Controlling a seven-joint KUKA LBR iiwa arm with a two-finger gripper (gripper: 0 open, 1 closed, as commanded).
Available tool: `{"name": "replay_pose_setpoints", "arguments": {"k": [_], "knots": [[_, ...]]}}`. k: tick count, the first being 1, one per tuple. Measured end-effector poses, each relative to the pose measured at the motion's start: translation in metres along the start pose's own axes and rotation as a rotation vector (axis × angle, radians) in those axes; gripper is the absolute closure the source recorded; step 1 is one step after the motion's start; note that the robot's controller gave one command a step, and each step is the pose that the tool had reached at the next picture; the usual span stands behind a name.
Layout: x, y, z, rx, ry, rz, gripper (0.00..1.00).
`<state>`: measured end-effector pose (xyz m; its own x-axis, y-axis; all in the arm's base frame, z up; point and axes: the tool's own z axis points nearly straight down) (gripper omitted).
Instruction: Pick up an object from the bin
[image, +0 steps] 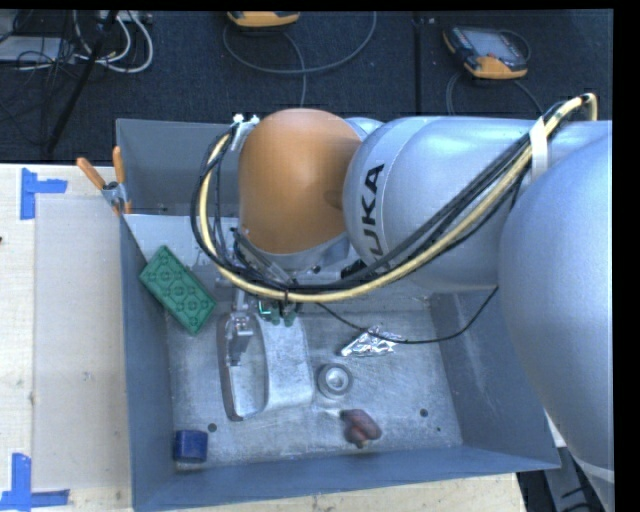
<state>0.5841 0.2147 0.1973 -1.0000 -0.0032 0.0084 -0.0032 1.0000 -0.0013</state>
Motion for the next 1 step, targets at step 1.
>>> {"name": "replay_pose_setpoints", "arguments": {"k": [1], "knots": [[-0.0125, -0.0401, 0.124, -0.004, -0.013, -0.463, 0.0]]}}
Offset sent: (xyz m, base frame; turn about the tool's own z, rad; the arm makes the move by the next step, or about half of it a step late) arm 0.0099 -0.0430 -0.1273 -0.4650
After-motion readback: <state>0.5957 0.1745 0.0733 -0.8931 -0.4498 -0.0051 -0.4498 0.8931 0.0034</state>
